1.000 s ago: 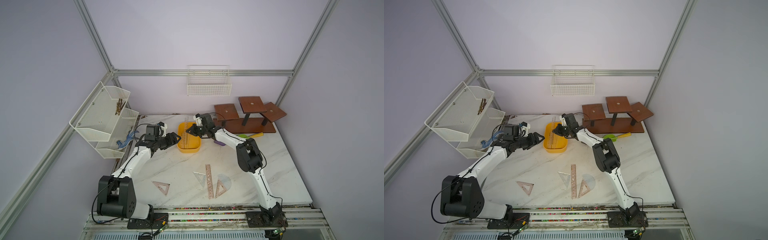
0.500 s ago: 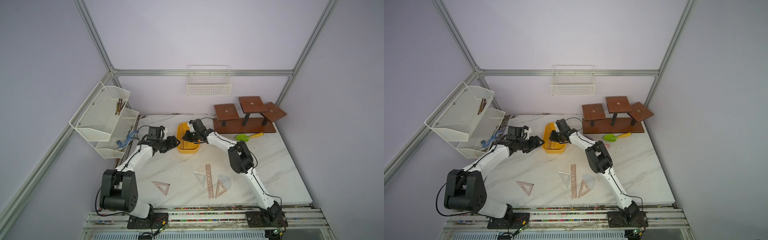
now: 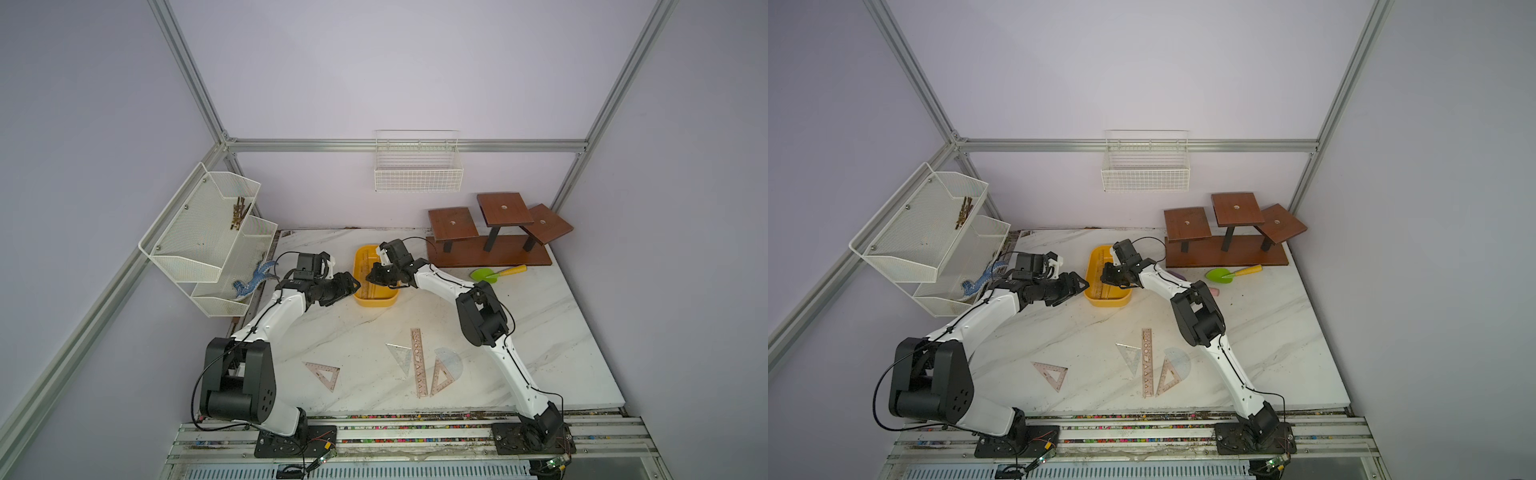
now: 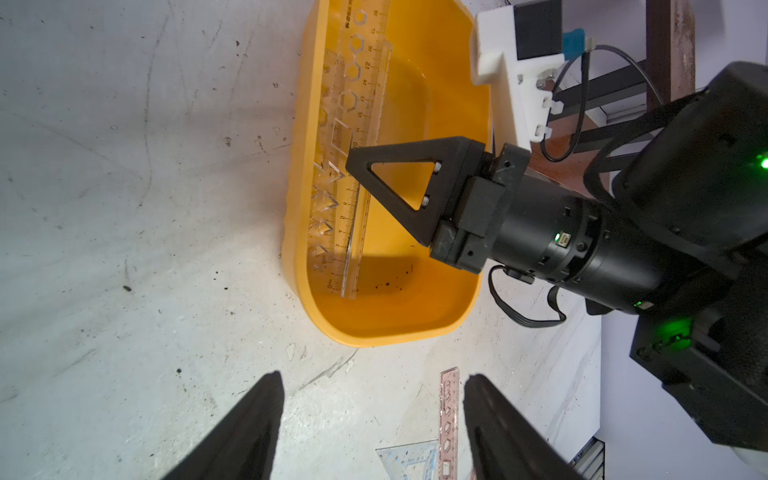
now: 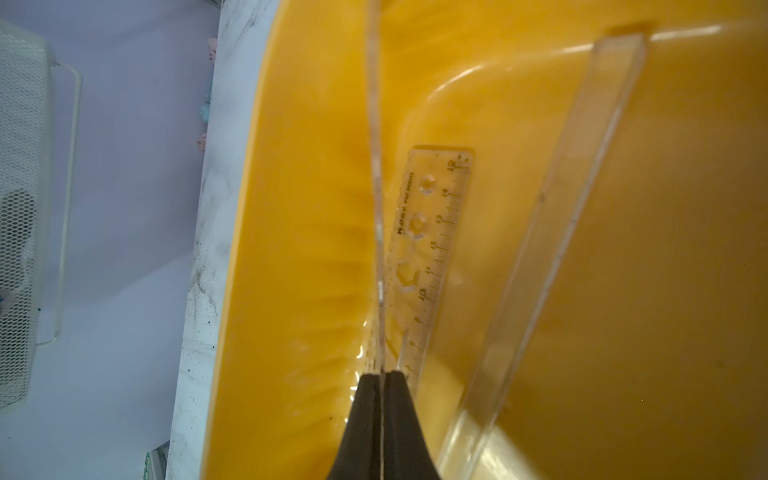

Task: Put the scattered rulers into the storage box
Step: Place the ruler in the storage box.

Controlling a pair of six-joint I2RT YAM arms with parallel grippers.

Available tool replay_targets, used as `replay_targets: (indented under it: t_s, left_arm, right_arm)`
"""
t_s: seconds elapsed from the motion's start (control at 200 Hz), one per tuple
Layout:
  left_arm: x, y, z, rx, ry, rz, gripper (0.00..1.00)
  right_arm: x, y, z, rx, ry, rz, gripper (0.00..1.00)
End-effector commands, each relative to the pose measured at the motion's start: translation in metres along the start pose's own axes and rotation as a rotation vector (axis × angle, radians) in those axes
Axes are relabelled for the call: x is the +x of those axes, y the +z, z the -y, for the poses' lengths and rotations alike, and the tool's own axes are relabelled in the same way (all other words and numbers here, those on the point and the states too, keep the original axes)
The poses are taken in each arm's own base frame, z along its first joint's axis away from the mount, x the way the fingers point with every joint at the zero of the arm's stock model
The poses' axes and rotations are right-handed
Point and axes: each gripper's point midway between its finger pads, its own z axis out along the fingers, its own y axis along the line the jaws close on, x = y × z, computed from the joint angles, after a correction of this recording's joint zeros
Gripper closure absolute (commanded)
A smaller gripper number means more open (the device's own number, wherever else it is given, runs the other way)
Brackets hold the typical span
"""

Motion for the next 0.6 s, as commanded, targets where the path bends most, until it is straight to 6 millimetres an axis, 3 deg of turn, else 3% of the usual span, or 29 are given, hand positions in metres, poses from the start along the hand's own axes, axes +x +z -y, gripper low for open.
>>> replay_targets:
  t_s: [0.0, 0.21, 0.59]
  left_arm:
    - [0.001, 0.003, -0.006, -0.006, 0.014, -0.002, 0.28]
    - [0.004, 0.005, -0.008, -0.006, 0.006, -0.012, 0.28]
    - [0.005, 0.004, -0.008, -0.002, 0.002, -0.008, 0.28]
  right_arm:
    - [-0.007, -0.019, -0.031, -0.027, -0.036, 0.033, 0.95]
    - [0.003, -0.02, -0.037, -0.037, -0.042, 0.018, 0.95]
    - [0.02, -0.007, -0.017, 0.001, -0.029, -0.033, 0.93]
